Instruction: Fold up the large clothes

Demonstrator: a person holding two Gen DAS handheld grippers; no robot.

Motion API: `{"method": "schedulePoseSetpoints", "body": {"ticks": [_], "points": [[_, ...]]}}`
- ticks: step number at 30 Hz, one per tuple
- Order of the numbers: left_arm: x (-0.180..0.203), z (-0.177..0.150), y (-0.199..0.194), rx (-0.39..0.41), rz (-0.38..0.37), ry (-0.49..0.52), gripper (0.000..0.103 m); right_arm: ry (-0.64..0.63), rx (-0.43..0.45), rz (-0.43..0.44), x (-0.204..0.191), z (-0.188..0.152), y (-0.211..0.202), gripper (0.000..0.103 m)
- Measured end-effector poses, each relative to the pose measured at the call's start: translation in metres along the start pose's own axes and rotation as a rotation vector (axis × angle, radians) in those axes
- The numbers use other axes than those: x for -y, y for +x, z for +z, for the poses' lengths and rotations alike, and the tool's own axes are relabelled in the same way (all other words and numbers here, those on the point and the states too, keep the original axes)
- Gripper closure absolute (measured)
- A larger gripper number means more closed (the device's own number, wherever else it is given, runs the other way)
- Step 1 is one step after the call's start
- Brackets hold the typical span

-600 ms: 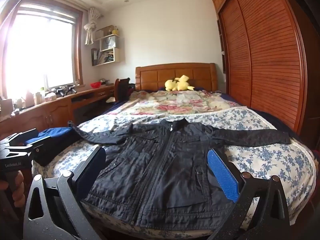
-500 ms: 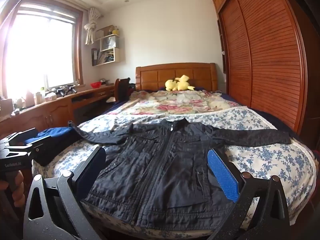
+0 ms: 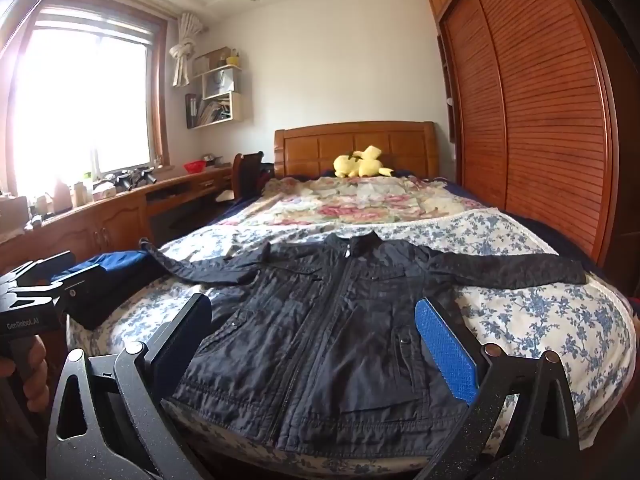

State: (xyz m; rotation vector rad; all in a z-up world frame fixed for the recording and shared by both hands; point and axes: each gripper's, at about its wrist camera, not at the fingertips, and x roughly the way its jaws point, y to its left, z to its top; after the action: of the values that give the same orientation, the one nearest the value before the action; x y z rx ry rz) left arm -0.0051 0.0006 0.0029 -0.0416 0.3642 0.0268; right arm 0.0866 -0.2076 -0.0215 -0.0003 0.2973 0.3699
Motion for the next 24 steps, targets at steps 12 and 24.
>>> {"method": "schedulePoseSetpoints", "body": {"ticks": [12,24], "points": [[0.0036,-0.0005,0.0023,-0.005,-0.008,0.008,0.0,-0.001,-0.01,0.007,-0.0056,-0.002,-0.0052,0.0],[0.0038,-0.0001,0.0004,-0.002,-0.012,0.006,0.0,0.0,-0.013,0.011,-0.0086,-0.0004,-0.0092,0.0]]}}
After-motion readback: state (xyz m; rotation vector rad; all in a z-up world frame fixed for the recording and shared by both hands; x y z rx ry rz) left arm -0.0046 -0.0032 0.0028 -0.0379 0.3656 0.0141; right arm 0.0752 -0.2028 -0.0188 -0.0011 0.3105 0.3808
